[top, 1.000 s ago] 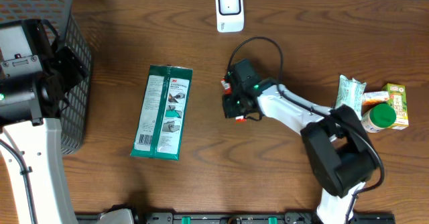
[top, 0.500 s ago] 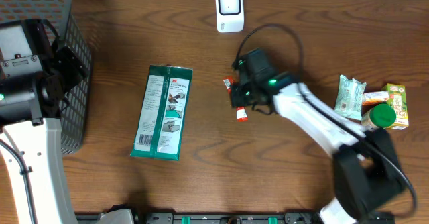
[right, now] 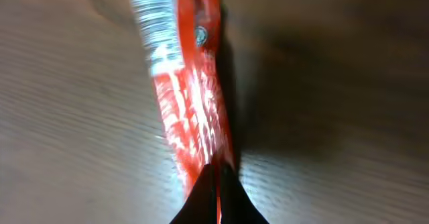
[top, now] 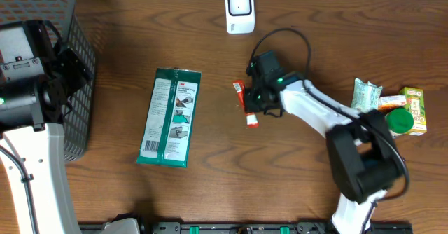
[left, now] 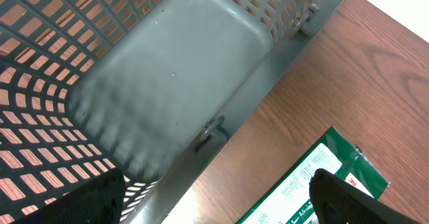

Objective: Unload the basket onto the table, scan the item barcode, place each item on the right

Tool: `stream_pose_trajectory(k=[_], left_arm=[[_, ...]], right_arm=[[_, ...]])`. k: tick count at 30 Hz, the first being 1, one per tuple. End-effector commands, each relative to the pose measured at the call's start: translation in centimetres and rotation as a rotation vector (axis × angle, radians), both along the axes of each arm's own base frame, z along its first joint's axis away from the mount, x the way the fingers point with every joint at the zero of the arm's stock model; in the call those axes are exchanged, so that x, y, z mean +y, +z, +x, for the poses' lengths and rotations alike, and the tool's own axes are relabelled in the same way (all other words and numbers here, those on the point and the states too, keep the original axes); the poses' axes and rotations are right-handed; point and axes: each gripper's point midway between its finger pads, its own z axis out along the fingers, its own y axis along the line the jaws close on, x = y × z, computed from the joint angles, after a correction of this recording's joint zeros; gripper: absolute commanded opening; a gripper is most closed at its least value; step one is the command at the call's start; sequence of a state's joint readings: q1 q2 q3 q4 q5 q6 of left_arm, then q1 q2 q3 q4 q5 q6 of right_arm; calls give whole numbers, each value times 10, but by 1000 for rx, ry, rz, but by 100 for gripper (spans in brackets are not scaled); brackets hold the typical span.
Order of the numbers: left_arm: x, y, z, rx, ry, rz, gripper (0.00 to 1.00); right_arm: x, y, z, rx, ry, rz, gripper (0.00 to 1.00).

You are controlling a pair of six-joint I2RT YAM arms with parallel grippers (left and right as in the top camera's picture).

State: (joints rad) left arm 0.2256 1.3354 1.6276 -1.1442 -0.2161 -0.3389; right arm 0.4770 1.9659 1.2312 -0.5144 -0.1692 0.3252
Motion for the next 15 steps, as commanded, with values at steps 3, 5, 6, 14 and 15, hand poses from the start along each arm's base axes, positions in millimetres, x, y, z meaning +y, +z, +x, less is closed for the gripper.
stream_pose_trajectory(k=[3, 5, 6, 14, 15], left_arm=[[3, 2, 0, 2, 4, 15, 88], [3, 2, 0, 3, 4, 15, 88], [3, 2, 0, 3, 4, 15, 88], [3, 2, 0, 3, 4, 15, 88], [3, 2, 0, 2, 4, 15, 88]], right_arm=[[7, -27, -17, 71, 40, -22, 1], [9, -19, -13, 53, 38, -12, 1], [9, -13, -9, 39, 34, -5, 1], [16, 68, 25, -174, 13, 98, 4], [18, 69, 27, -184, 15, 104, 3]])
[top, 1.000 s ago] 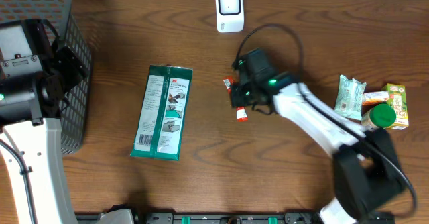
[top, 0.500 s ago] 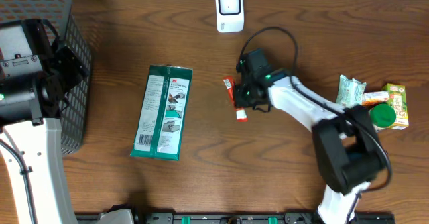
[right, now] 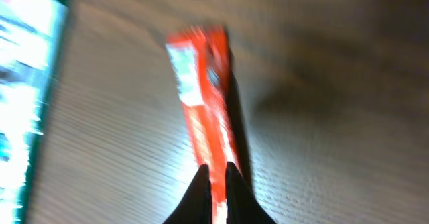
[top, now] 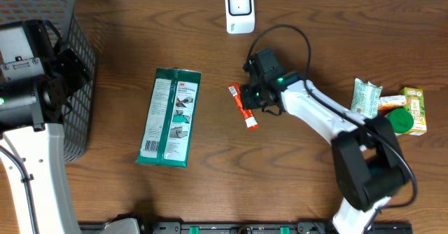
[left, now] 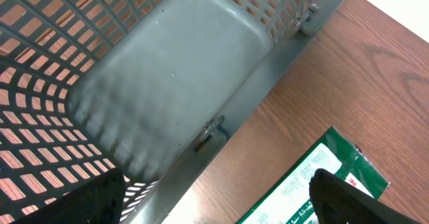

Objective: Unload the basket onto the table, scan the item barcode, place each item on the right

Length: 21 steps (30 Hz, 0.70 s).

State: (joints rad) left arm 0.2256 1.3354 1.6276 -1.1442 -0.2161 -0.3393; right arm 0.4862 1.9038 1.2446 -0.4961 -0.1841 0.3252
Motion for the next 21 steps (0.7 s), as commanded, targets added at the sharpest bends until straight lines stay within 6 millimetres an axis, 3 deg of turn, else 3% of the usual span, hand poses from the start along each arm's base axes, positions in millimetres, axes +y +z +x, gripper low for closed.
stream_pose_trajectory(k=[1, 13, 17, 21], left_arm=[[3, 2, 0, 3, 3, 15, 88], [3, 2, 0, 3, 3, 15, 88], [3, 2, 0, 3, 3, 15, 88], [3, 2, 0, 3, 3, 15, 88]], right_arm=[[8, 35, 19, -114, 3, 51, 3], [18, -32, 17, -66, 2, -42, 2], [19, -33, 19, -70, 2, -41, 4], [24, -4, 28, -108, 4, 27, 9]])
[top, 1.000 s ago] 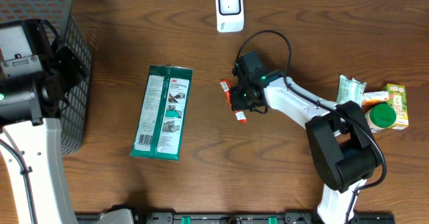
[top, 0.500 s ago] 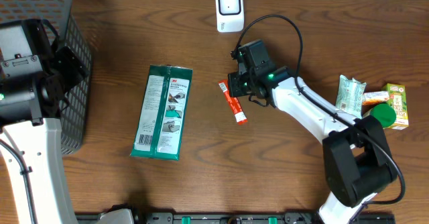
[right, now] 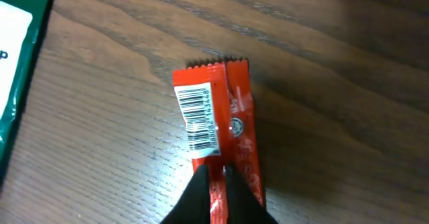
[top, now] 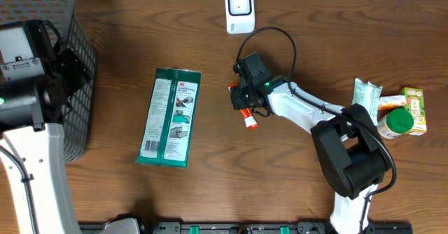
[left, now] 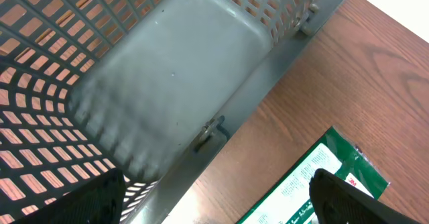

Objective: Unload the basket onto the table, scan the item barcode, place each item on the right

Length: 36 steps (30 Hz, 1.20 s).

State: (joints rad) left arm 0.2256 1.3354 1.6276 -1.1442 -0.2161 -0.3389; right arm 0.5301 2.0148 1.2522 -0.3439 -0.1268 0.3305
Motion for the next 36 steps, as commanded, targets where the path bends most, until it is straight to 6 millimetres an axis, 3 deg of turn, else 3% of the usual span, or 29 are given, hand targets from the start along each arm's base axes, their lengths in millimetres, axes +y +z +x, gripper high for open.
stream_pose_trajectory(k=[1, 5, 6, 9, 11, 14, 20, 25, 29, 36], left_arm=[[3, 2, 0, 3, 4, 15, 88], [3, 2, 0, 3, 4, 15, 88], [3, 2, 0, 3, 4, 15, 88], [3, 2, 0, 3, 4, 15, 88], [3, 2, 0, 3, 4, 15, 88], [3, 2, 0, 3, 4, 15, 88], [3, 2, 0, 3, 4, 15, 88], [3, 2, 0, 3, 4, 15, 88], [3, 2, 0, 3, 4, 15, 88], [3, 2, 0, 3, 4, 15, 88]], right_arm=[[4, 37, 12, -54, -5, 72, 11], [4, 96, 12, -116, 9, 175, 20], [-2, 111, 9, -124, 3, 185, 30], [-18, 131, -5, -109, -15, 172, 43], [-26, 135, -18, -80, -17, 149, 45], [-36, 128, -37, -14, -1, 100, 44], [-37, 95, -63, 71, 58, -10, 39], [-37, 63, -68, 9, 99, -265, 31], [-39, 42, -68, -55, 119, -459, 33], [-38, 4, -73, -1, 144, -528, 35]])
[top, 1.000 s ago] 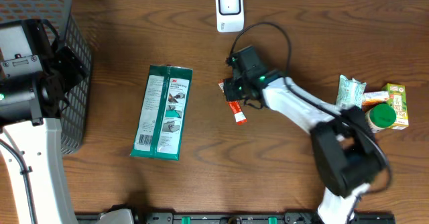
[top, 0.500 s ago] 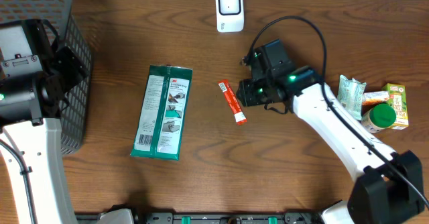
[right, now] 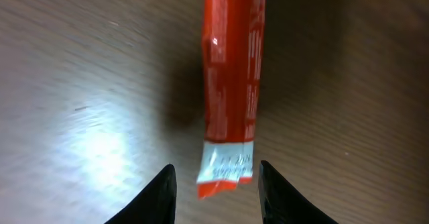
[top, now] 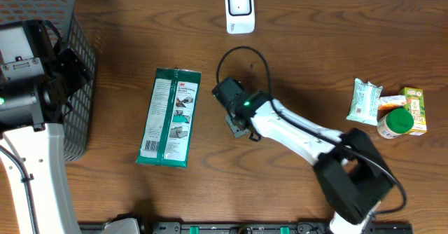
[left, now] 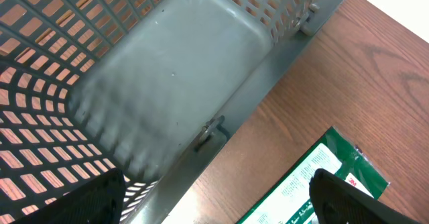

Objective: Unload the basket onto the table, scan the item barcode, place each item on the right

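A red snack packet (right: pixel 229 83) lies flat on the wooden table, its near end a white printed patch (right: pixel 226 165). No barcode shows on this face. My right gripper (right: pixel 218 200) is open, and its fingers (right: pixel 164 196) straddle that near end without touching it. In the overhead view the right gripper (top: pixel 238 120) covers the packet. The white scanner (top: pixel 239 10) stands at the table's back edge. My left gripper (left: pixel 214 204) hangs open and empty over the basket's rim.
A green wipes pack (top: pixel 171 117) lies left of the right arm. The grey mesh basket (top: pixel 73 66) stands at the far left. A pale green packet (top: pixel 365 101), a juice box (top: pixel 414 110) and a green-lidded cup (top: pixel 397 122) sit at the right edge.
My right gripper was shut with its tips on the packet, barcode side up. Now it is open, further left and nearer the front, with the packet between its fingers. The left arm is unchanged.
My right gripper stayed shut with its tips on the red packet through all three earlier moments while the packet shifted and turned slightly on the table. By now the jaws are open around the packet's end. My left gripper stayed over the basket throughout.
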Tool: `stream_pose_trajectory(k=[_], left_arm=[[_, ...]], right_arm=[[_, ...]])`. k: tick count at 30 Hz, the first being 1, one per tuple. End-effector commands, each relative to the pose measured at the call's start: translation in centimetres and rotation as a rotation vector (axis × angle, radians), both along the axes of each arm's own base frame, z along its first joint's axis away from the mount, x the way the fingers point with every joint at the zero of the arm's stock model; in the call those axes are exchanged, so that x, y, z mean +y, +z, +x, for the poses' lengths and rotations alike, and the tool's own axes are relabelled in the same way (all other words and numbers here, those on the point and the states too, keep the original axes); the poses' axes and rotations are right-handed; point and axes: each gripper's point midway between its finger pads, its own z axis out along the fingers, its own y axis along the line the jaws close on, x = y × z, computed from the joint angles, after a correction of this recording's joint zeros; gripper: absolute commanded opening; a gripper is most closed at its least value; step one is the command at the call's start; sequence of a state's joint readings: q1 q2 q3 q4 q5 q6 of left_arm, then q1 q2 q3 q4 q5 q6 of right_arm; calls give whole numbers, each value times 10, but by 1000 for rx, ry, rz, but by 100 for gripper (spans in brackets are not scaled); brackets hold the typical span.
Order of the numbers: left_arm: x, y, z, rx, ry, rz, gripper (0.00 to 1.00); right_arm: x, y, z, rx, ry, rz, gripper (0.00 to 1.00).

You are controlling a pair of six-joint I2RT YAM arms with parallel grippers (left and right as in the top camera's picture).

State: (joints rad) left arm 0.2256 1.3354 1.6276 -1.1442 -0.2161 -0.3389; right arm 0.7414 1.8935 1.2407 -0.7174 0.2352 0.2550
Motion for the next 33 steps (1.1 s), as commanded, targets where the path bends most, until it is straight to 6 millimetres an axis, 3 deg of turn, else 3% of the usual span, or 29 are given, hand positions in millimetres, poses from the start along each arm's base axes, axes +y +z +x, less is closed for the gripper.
stream_pose_trajectory(k=[1, 8, 14, 20, 22, 23, 29, 33], left_arm=[[3, 2, 0, 3, 4, 15, 88], [3, 2, 0, 2, 4, 15, 88], [3, 2, 0, 3, 4, 15, 88], [3, 2, 0, 3, 4, 15, 88], [3, 2, 0, 3, 4, 15, 88], [3, 2, 0, 3, 4, 15, 88], [3, 2, 0, 3, 4, 15, 88], [3, 2, 0, 2, 4, 15, 88]], right_arm=[[-14, -19, 4, 10, -20, -62, 36], [-12, -30, 9, 36, -34, -22, 37], [-12, -31, 10, 35, -34, -21, 32], [-4, -33, 4, 73, -24, 29, 15], [-3, -33, 4, 87, -28, 46, 1], [-4, -32, 4, 93, -32, 55, 1], [-2, -3, 8, 139, -66, 229, 1], [13, 24, 1, 223, 13, 442, 1]])
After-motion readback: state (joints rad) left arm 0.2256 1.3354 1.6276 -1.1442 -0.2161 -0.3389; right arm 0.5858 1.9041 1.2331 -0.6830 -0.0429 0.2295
